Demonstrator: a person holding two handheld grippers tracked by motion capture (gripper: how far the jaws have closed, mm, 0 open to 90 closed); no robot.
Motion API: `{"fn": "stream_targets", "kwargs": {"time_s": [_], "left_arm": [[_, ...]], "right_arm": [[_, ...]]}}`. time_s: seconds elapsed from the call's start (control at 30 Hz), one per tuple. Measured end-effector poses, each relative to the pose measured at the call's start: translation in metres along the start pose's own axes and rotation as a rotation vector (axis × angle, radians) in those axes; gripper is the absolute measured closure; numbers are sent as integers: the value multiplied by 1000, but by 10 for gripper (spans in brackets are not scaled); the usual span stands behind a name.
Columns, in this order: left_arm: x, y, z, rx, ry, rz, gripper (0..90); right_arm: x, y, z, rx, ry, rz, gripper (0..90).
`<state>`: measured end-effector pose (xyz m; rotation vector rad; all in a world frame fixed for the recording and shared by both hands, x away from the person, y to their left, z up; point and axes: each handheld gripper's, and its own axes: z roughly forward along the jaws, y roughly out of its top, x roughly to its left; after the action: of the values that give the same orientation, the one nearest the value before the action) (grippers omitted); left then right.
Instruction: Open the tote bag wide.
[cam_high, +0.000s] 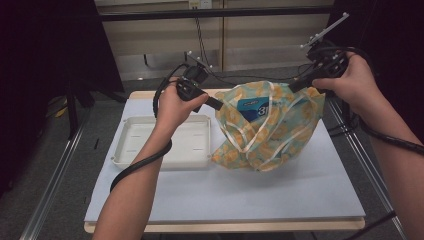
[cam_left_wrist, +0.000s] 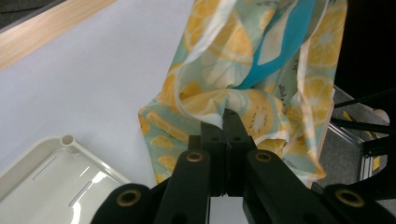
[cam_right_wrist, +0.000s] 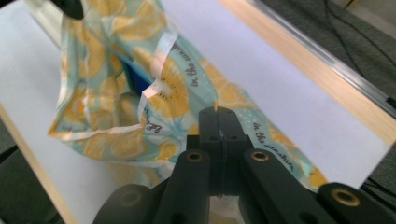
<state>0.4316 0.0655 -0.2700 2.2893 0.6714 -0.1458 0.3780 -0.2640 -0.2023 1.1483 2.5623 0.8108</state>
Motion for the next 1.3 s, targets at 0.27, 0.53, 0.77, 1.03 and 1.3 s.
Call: {"fn": "stream_targets", "kwargs": {"time_s": [0.27,0.53,0.77,1.03,1.3], "left_arm": [[7,-4,7,14,3,-24,900],[18,-14,21,50,-8,-37,899],[15,-25,26,32,5,-62,852],[3,-28,23,22,1,-31,663],[0,-32,12,38,32,14,582]], "right_arm": [[-18,6,5,-63,-30,69,900],[-26,-2,28,18,-42,80,900],[-22,-13,40,66,-15,79,900],[-18,-16,41,85,-19,81,900],[-18,-14,43,106,-15,82,900]]}}
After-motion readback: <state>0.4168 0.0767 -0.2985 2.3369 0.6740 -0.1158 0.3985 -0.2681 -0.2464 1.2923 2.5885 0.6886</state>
